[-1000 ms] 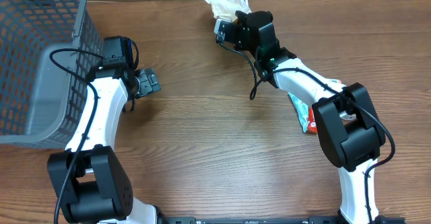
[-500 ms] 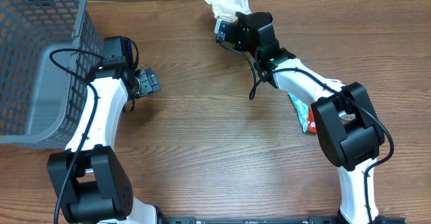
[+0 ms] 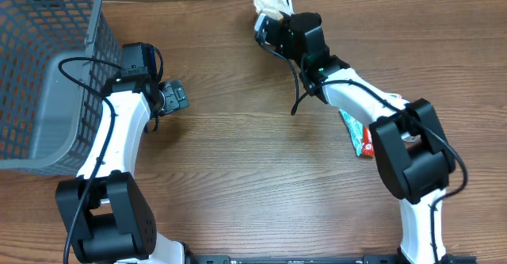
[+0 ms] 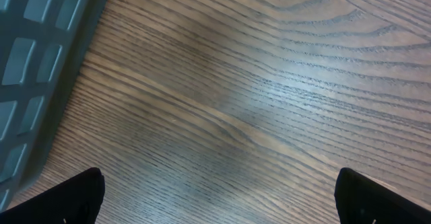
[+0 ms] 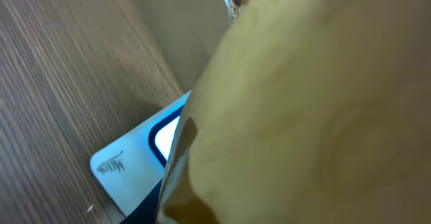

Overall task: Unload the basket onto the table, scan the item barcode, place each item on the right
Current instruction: 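Carry the bag right and lower it beside the wet-wipe pack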

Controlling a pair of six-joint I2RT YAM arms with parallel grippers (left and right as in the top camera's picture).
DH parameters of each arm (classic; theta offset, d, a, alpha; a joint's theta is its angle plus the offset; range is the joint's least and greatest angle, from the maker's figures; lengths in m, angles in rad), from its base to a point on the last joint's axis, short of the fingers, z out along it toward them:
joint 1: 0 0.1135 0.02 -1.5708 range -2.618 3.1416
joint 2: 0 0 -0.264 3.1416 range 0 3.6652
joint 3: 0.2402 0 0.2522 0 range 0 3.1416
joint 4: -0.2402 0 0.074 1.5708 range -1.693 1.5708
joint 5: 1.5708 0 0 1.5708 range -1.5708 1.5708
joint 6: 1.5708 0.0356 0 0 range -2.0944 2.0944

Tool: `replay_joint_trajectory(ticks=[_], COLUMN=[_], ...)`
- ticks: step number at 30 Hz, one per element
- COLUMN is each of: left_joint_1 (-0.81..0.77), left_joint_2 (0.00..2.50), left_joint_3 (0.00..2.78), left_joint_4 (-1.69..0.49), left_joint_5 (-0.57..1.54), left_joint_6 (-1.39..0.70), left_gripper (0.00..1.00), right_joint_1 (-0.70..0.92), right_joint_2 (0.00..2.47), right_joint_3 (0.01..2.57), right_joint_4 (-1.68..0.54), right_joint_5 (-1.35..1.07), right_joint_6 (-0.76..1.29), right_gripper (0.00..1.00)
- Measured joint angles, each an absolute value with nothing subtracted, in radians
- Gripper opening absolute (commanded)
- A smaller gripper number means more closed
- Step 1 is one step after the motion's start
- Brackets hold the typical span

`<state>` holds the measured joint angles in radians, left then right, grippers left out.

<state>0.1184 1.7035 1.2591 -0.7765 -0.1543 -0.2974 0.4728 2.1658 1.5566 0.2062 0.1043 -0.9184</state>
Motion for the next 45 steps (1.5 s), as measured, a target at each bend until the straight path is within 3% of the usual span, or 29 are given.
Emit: replay_joint_trajectory(ticks=[7, 14, 20, 24, 32, 34, 36, 39, 45], left_joint_1=[0.118, 0.118, 0.118, 0.118, 0.118, 0.118, 0.118, 0.118, 0.118], left_joint_2=[1.703, 1.703, 1.703, 1.703, 1.703, 1.703, 1.703, 1.703, 1.703], left_joint_3=[1.259, 1.259, 1.259, 1.259, 1.259, 1.259, 1.259, 1.259, 1.259], left_joint_4=[-0.776, -0.776, -0.776, -0.776, -0.776, -0.776, -0.776, -0.776, -0.776], left_joint_5=[-0.155, -0.154, -0.154, -0.155, -0.155, -0.155, -0.155, -0.155, -0.155], left_joint_6=[-0.297, -0.297, -0.297, -0.297, -0.297, -0.297, -0.297, -0.297, -0.298], left_gripper=[1.0, 1.0, 1.0, 1.0, 1.0, 1.0, 1.0, 0.99, 1.0], right_joint_1=[0.472, 0.471, 0.471, 0.471, 0.45, 0.437, 0.424, 0.405, 0.394], right_joint_2=[1.9, 1.636, 1.634, 1.657, 1.698, 1.713, 1.723, 1.728, 1.728], right_joint_3=[1.556, 1.575, 1.568, 1.544, 1.428, 1.399, 1.369, 1.324, 1.308], right_joint_4=[-0.052, -0.61, -1.049, -1.149, -1.138, -1.114, -1.083, -1.049, -1.01], right_joint_5=[0.085, -0.055, -0.208, -0.29, -0.287, -0.262, -0.232, -0.177, -0.07], right_joint_6=[-0.718, -0.467, -0.279, -0.227, -0.202, -0.198, -0.191, -0.194, -0.18], right_gripper=[0.03, 0.03, 0.07, 0.13, 0.14, 0.24, 0.62, 0.83, 1.0])
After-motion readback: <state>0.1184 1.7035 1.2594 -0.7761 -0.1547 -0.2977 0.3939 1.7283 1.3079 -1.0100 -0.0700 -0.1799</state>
